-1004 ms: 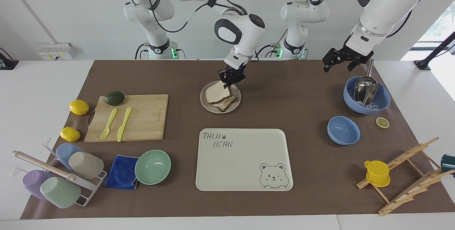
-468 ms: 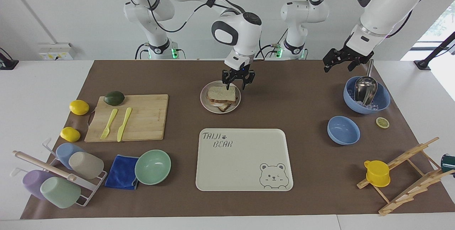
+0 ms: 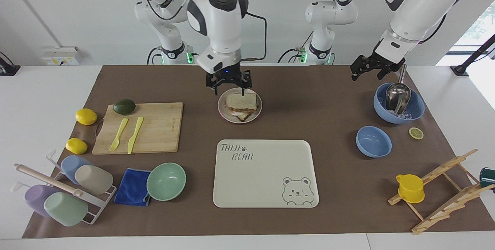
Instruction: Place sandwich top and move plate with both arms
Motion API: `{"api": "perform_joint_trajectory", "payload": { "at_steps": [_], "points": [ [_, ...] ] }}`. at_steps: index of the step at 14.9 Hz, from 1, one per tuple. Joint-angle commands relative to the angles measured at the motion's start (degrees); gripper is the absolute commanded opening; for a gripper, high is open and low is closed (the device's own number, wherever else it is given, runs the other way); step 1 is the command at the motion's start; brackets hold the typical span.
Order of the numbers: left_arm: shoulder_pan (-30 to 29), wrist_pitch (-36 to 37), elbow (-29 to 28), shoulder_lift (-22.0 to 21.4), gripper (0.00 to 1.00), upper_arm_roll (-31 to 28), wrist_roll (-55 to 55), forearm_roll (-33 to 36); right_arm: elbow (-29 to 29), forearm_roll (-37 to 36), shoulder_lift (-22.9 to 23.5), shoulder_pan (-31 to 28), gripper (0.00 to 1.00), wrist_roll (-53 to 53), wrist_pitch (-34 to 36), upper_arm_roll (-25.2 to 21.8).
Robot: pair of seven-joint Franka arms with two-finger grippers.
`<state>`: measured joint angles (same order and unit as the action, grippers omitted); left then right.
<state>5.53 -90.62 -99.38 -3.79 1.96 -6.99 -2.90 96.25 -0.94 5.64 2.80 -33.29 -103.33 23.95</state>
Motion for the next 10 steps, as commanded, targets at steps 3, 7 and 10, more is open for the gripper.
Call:
{"api": "perform_joint_trajectory", "payload": {
  "at_steps": [3,7,10],
  "points": [
    [0.53,-7.64,-9.25,-4.47,1.0,0.58,-0.4,-4.2,-3.25,5.51,-4.33,-0.16,1.0,13.22,14.35,-16.36],
    [3.6,-16.31,-15.02,-4.12,1.0,0.59,-0.4,-16.23,-3.44,4.63,-4.85,-0.25,1.0,20.98,17.82,-25.51],
    [8.34,-25.63,-21.27,-3.15,1.0,0.59,-0.22,-24.23,-4.39,4.46,-4.24,-1.73,1.0,22.47,18.95,-27.9]
  ]
}}
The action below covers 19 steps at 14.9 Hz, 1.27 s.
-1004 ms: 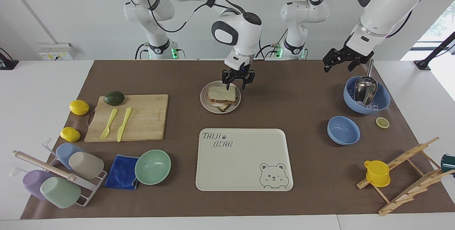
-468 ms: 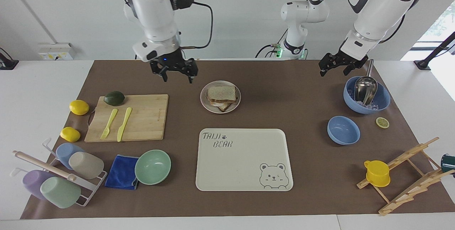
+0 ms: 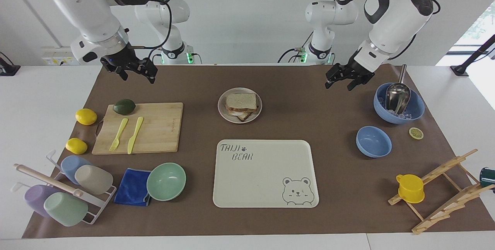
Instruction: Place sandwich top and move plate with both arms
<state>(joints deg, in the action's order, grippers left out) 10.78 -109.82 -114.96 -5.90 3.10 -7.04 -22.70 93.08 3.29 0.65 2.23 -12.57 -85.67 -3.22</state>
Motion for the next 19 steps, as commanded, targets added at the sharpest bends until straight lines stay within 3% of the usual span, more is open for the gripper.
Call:
{"api": "perform_joint_trajectory", "payload": {
  "at_steps": [1,3,8,12,19],
  "points": [
    [5.19,-8.99,-7.02,-0.87,1.0,-0.55,-0.17,-6.72,-3.15,-0.3,1.63,-1.61,1.0,4.81,2.42,-1.86],
    [8.62,-13.12,-9.22,0.53,1.0,-0.55,0.01,-10.76,-4.57,-0.92,2.16,-1.35,1.0,9.31,3.75,-5.29],
    [15.66,-22.71,-10.28,5.62,1.0,-0.55,1.41,-17.11,-3.61,-0.92,1.72,-3.19,1.0,13.01,3.58,-5.74],
    [18.13,-26.33,-11.86,7.12,1.0,-0.55,4.82,-18.87,-3.79,0.04,1.64,-3.28,1.0,13.63,4.55,-7.15],
    [22.69,-33.26,-15.03,9.49,1.0,-0.55,11.51,-24.66,-0.44,-0.22,0.14,-2.41,1.0,13.19,3.05,-3.63]
  ]
}}
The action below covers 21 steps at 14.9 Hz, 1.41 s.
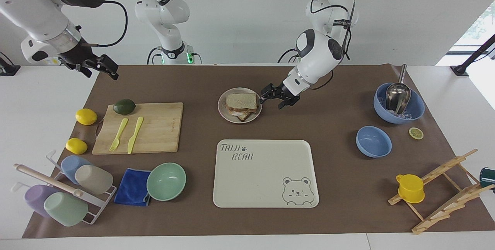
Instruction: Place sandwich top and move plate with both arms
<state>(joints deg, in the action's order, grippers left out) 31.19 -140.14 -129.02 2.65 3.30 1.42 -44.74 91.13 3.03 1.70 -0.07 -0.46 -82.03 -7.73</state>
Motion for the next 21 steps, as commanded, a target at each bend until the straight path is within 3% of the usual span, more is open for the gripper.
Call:
{"api": "perform_joint_trajectory", "payload": {
  "at_steps": [1,15,21],
  "points": [
    [3.17,-4.25,-0.97,1.65,1.0,-0.75,3.58,-3.33,1.6,0.13,-1.0,-0.19,1.0,0.99,-0.41,0.88],
    [3.97,-4.79,-0.97,2.54,1.0,-0.84,5.08,-4.31,1.51,0.22,-1.97,-0.19,1.0,0.99,-0.5,0.79],
    [0.45,-4.88,0.17,3.85,0.99,-1.8,3.59,-2.38,1.51,0.22,-1.97,-0.1,1.0,0.99,-0.49,0.79]
  ]
}}
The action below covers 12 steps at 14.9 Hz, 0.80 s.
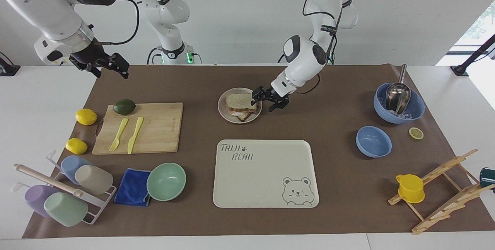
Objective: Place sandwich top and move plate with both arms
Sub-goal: 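Grasp the rim of the white plate with the left gripper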
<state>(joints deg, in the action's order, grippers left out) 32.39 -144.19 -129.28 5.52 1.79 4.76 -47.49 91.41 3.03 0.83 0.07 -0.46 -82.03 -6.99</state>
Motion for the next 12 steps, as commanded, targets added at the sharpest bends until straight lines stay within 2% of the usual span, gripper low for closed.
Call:
{"api": "perform_joint_trajectory", "payload": {
  "at_steps": [1,8,12],
  "points": [
    [-0.92,-0.92,0.17,0.9,0.99,-0.56,0.25,0.9,1.23,0.22,-1.18,-0.25,1.0,0.99,-0.41,0.05],
    [-1.01,-1.27,-1.68,1.69,0.81,-1.18,-1.94,1.26,1.23,0.22,-1.09,-0.34,1.0,0.99,-0.49,0.05],
    [1.01,-2.68,-3.35,1.6,0.71,-1.09,-4.93,1.26,1.23,0.22,-1.09,-0.25,1.0,0.99,-0.41,0.05]
  ]
}}
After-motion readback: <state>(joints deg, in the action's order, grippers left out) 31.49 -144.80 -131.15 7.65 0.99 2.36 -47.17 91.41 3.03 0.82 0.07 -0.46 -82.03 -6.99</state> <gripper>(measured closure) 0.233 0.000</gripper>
